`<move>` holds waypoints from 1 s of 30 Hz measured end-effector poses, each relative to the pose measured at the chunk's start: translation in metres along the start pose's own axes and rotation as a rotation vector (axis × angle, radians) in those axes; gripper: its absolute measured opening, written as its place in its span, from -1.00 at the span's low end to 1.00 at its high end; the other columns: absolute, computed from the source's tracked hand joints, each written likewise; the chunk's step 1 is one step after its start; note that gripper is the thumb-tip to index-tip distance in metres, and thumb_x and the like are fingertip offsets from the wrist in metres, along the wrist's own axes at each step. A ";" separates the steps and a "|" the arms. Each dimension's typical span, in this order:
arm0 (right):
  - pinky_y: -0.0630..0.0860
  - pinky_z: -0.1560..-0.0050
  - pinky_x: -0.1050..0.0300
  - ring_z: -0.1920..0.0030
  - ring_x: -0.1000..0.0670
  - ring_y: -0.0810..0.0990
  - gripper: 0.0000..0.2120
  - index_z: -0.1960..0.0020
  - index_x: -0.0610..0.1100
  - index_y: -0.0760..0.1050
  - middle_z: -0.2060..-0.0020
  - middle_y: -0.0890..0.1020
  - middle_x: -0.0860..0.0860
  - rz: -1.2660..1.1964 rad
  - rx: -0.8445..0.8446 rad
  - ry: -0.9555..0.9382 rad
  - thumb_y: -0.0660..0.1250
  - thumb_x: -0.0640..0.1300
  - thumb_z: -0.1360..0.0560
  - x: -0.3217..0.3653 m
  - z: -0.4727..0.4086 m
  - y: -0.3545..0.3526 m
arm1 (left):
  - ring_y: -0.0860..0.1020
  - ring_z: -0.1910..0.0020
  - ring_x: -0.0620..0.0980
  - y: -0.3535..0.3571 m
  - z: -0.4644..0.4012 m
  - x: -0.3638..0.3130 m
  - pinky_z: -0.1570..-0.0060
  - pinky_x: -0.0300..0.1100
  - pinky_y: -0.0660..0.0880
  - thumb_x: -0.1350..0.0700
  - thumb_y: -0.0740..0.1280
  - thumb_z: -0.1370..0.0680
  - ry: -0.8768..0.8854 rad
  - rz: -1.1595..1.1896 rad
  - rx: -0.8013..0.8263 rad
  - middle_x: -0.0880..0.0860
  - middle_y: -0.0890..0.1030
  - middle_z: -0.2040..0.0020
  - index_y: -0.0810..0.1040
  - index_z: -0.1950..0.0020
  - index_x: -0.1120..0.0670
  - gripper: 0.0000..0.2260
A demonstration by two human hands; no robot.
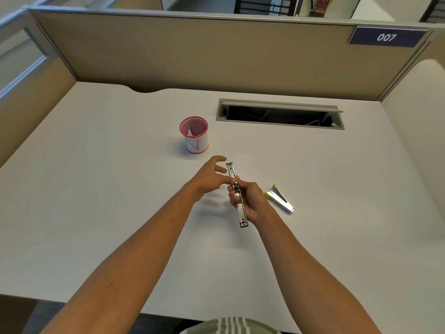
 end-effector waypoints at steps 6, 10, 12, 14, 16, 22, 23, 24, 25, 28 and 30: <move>0.41 0.58 0.31 0.53 0.08 0.44 -0.74 -0.06 -0.33 0.51 0.44 0.53 -0.09 0.061 0.019 0.012 0.14 -0.16 -0.65 -0.004 -0.001 -0.002 | 0.69 0.20 -0.05 0.003 -0.002 0.007 0.13 -0.12 0.59 0.25 0.45 -0.43 -0.014 0.164 -0.063 0.09 0.71 0.13 0.50 -0.19 0.09 -0.65; 0.42 0.58 0.32 0.53 0.08 0.45 -0.75 -0.01 -0.31 0.53 0.45 0.53 -0.09 0.081 0.036 0.018 0.13 -0.18 -0.64 -0.004 0.000 -0.003 | 0.69 0.23 -0.02 0.006 -0.005 0.011 0.13 -0.10 0.63 0.21 0.44 -0.44 -0.031 0.148 -0.132 0.11 0.70 0.14 0.55 -0.09 0.08 -0.75; 0.42 0.58 0.32 0.54 0.09 0.46 -0.72 0.02 -0.32 0.55 0.45 0.54 -0.09 0.102 0.039 0.025 0.13 -0.19 -0.64 -0.003 0.001 -0.003 | 0.68 0.27 0.00 0.007 -0.005 0.013 0.13 -0.07 0.65 0.17 0.42 -0.46 -0.035 0.181 -0.192 0.12 0.70 0.15 0.57 -0.04 0.10 -0.83; 0.44 0.57 0.31 0.54 0.09 0.47 -0.69 0.01 -0.35 0.56 0.44 0.54 -0.09 0.120 0.032 0.033 0.11 -0.19 -0.65 -0.003 0.001 -0.003 | 0.67 0.30 0.01 0.008 -0.005 0.015 0.14 -0.04 0.65 0.15 0.39 -0.49 -0.035 0.215 -0.246 0.14 0.70 0.15 0.58 0.00 0.11 -0.89; 0.45 0.56 0.31 0.54 0.08 0.47 -0.70 -0.01 -0.35 0.55 0.44 0.55 -0.09 0.129 0.030 0.031 0.11 -0.19 -0.65 -0.003 0.001 -0.003 | 0.66 0.34 -0.01 0.010 -0.005 0.016 0.16 -0.06 0.65 0.12 0.37 -0.53 -0.037 0.212 -0.282 0.15 0.69 0.15 0.59 0.00 0.13 -0.89; 0.51 0.52 0.28 0.53 0.06 0.49 -0.72 -0.04 -0.35 0.54 0.43 0.53 -0.12 0.063 0.020 0.001 0.14 -0.17 -0.65 -0.001 0.002 -0.003 | 0.68 0.19 -0.07 0.015 0.003 0.018 0.25 -0.23 0.59 -0.13 0.21 -0.60 0.005 0.313 -0.083 0.04 0.70 0.12 0.58 -0.11 0.04 -0.70; 0.51 0.52 0.27 0.53 0.05 0.49 -0.72 -0.01 -0.34 0.55 0.42 0.53 -0.12 0.053 0.018 -0.005 0.15 -0.18 -0.65 0.000 0.002 -0.004 | 0.67 0.13 -0.08 0.015 0.006 0.019 0.23 -0.24 0.58 -0.17 0.23 -0.58 0.017 0.359 -0.008 0.01 0.70 0.09 0.56 -0.14 0.03 -0.68; 0.51 0.52 0.27 0.53 0.05 0.48 -0.73 0.02 -0.34 0.56 0.42 0.52 -0.12 0.048 0.019 -0.009 0.16 -0.19 -0.64 0.000 0.002 -0.003 | 0.66 0.06 -0.07 0.016 0.008 0.021 0.21 -0.24 0.58 -0.20 0.27 -0.54 0.030 0.395 0.059 0.00 0.70 0.04 0.52 -0.18 0.04 -0.63; 0.51 0.52 0.26 0.53 0.05 0.49 -0.75 0.03 -0.33 0.56 0.41 0.53 -0.12 0.044 0.016 -0.014 0.17 -0.20 -0.63 0.001 0.002 -0.003 | 0.65 0.02 -0.07 0.017 0.009 0.023 0.18 -0.24 0.58 -0.20 0.33 -0.50 0.040 0.417 0.107 0.00 0.68 -0.02 0.47 -0.24 0.02 -0.58; 0.52 0.52 0.25 0.51 0.05 0.50 -0.85 0.01 -0.32 0.56 0.37 0.56 -0.12 0.065 -0.020 -0.037 0.23 -0.28 -0.57 0.000 0.003 -0.003 | 0.63 -0.05 -0.10 0.020 0.011 0.028 0.10 -0.25 0.57 -0.01 0.50 -0.42 0.069 0.417 0.165 0.05 0.61 -0.16 0.19 -0.48 -0.06 -0.28; 0.52 0.52 0.25 0.48 0.04 0.53 -0.83 -0.01 -0.30 0.58 0.29 0.60 -0.13 0.069 -0.024 -0.047 0.21 -0.31 -0.55 -0.001 0.004 -0.003 | 0.62 -0.10 -0.05 0.021 0.010 0.029 0.00 -0.22 0.54 0.13 0.53 -0.40 0.087 0.367 0.134 0.06 0.61 -0.16 0.17 -0.50 0.00 -0.22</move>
Point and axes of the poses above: each hand's wrist, its own z-axis away from the middle knuckle, its own y-axis out of the palm, x = y × z, the point moved 1 cm from there along -z, towards the middle knuckle
